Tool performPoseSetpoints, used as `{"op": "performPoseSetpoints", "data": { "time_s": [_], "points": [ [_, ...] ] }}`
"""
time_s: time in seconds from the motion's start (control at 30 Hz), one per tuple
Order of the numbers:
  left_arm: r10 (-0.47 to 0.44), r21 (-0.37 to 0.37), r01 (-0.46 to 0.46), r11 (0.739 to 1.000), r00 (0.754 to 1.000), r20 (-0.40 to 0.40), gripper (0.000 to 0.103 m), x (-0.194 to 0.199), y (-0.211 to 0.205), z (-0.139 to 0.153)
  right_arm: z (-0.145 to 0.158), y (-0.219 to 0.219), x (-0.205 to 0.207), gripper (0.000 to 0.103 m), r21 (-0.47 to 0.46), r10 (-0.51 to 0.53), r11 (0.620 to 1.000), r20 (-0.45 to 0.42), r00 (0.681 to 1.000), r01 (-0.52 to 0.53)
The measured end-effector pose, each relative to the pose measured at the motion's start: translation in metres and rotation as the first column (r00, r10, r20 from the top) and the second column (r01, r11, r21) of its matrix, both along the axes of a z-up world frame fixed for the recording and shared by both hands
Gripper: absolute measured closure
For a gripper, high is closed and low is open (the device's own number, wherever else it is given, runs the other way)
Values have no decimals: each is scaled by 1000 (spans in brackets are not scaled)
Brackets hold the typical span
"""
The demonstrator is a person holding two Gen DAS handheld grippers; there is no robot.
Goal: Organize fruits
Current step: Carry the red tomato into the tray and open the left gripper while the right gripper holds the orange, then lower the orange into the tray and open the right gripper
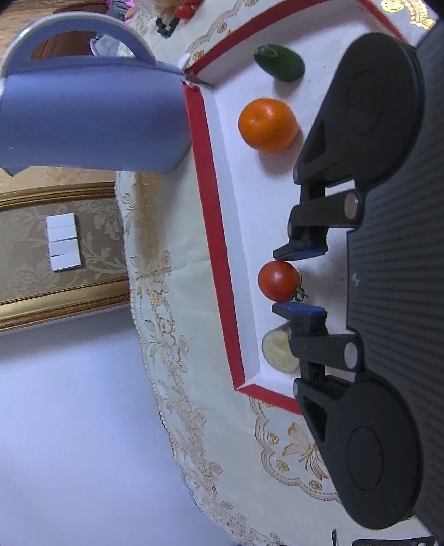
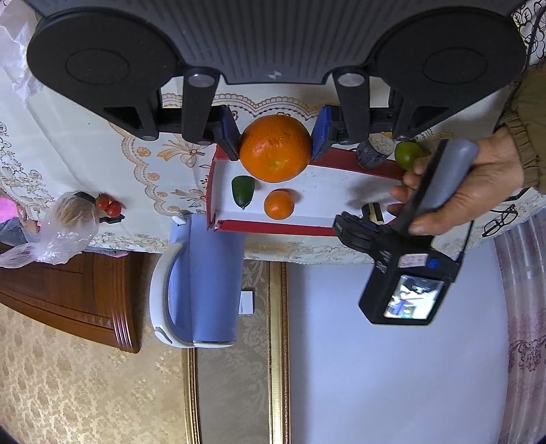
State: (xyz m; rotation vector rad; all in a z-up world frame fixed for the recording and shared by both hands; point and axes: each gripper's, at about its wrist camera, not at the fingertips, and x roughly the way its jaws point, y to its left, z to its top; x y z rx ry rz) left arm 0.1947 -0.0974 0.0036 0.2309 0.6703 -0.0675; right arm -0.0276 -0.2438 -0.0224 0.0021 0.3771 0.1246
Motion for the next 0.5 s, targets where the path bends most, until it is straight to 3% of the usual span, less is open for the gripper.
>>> {"op": "performPoseSetpoints", "data": {
  "time_s": [0.3, 0.43, 0.5],
  "points": [
    [0, -7, 0, 1000, 1000, -3, 77, 1, -4, 0, 1, 1, 7, 59, -10, -3, 1000, -8, 1000, 3],
    [-1, -19, 1, 1000, 1000, 16, 57, -10, 2, 11, 3, 5, 13, 59, -20, 7, 1000, -9, 1000, -8],
    [3, -18, -2, 1000, 999, 44, 52, -18, 8, 18, 4, 7, 16, 59, -24, 13, 1000, -6, 1000, -13]
  ]
}}
